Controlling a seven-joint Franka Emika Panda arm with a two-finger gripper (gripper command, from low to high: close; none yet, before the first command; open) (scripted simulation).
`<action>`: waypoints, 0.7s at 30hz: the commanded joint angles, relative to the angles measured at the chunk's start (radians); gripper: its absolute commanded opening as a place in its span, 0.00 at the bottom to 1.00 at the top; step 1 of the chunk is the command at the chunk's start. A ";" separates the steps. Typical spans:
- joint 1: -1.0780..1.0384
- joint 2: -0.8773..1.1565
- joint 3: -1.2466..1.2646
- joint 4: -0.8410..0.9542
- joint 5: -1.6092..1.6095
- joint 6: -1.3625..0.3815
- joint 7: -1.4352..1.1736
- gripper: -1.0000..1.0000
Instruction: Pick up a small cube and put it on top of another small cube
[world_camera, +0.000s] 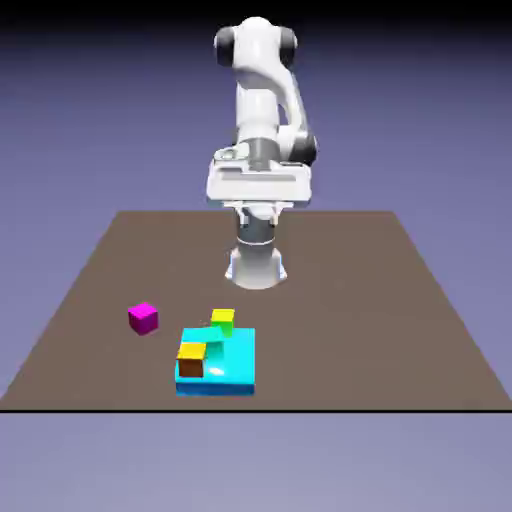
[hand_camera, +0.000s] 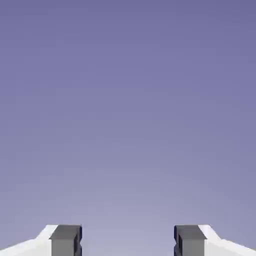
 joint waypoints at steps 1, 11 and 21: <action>-0.005 0.030 -0.030 0.004 -0.026 -0.014 -0.044 0.50; -0.058 0.326 -0.335 0.041 -0.282 -0.151 -0.478 0.50; -0.111 0.623 -0.639 0.078 -0.539 -0.288 -0.913 0.50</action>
